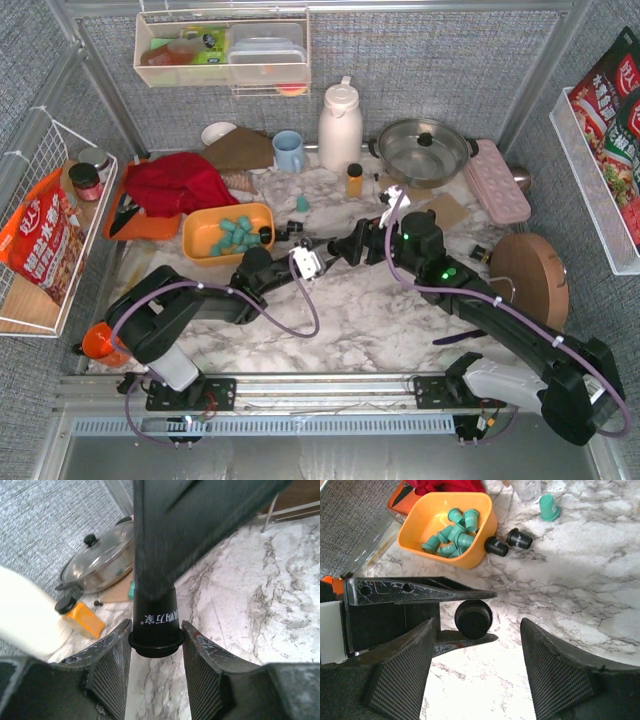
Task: Mix the coffee capsules in the storage basket
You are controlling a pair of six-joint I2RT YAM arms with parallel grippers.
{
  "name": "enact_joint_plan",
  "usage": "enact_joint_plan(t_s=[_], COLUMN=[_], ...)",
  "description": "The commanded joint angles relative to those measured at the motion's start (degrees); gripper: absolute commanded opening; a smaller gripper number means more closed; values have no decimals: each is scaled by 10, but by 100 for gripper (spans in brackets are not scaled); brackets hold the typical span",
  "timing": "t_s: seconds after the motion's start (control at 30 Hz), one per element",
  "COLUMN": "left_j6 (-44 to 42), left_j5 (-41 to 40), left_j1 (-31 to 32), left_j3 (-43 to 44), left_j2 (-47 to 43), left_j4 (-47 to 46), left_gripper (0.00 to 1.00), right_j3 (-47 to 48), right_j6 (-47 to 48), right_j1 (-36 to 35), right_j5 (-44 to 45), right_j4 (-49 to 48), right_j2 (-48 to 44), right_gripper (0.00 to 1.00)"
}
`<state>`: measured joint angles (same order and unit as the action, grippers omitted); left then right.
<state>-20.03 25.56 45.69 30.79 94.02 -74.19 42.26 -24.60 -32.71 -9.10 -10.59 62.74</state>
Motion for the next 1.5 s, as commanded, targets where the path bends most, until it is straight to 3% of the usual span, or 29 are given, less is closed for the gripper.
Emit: enact_joint_plan(t_s=[0.0, 0.13, 0.23, 0.47, 0.57, 0.73, 0.87, 1.17, 1.47], left_j6=[34, 103, 175, 301, 349, 402, 407, 387, 384], left_j5=[-80, -237, -352, -459, -487, -507, -512, -451, -446], left_j1=[-3, -23, -58, -156, -178, -205, -207, -207, -206], left_j3=[-31, -81, -108, -90, -58, 1, 23, 56, 49], left_j2=[-14, -49, -101, -185, -186, -164, -176, -266, -306], left_j4=[-58, -66, -13, 215, 296, 418, 451, 512, 513], left_gripper=[48, 48, 49, 54, 63, 83, 95, 99, 99], right_j3=[21, 49, 100, 237, 307, 432, 498, 570, 717], right_j6=[25, 64, 87, 53, 36, 105, 144, 188, 176], right_j1=[1, 8, 22, 96, 118, 138, 163, 191, 224], right_j5=[44, 114, 160, 203, 221, 234, 234, 234, 179], right_j4=[30, 67, 110, 174, 213, 287, 337, 405, 524], right_j2=[-15, -1, 52, 256, 356, 481, 547, 602, 707], right_gripper=[74, 75, 74, 74, 74, 76, 79, 84, 84])
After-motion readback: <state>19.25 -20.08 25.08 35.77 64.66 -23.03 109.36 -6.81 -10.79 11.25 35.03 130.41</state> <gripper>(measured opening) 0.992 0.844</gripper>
